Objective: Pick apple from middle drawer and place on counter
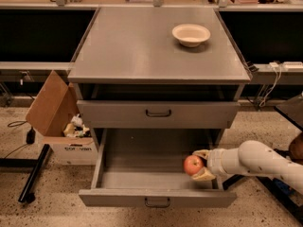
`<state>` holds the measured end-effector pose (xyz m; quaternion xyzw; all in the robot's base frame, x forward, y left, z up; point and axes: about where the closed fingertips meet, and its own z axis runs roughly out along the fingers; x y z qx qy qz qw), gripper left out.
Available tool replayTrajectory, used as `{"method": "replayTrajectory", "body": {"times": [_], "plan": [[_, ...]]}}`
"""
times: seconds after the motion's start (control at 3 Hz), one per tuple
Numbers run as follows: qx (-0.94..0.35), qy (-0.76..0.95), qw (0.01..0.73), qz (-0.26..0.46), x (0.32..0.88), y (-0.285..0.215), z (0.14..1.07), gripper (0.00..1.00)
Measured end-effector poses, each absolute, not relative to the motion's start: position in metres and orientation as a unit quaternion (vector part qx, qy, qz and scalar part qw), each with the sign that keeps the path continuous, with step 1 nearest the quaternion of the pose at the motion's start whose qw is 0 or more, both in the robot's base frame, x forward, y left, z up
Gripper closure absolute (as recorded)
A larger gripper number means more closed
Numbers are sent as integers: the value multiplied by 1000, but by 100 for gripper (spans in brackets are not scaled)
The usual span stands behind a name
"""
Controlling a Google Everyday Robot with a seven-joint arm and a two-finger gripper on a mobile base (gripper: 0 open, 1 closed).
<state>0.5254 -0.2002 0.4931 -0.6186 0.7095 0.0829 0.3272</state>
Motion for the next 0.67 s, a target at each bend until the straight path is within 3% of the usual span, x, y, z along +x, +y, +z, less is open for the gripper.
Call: {"method": "replayTrajectory", "body": {"times": [0.67], "plan": [[-641, 690, 335, 43, 486, -174, 603, 100]]}}
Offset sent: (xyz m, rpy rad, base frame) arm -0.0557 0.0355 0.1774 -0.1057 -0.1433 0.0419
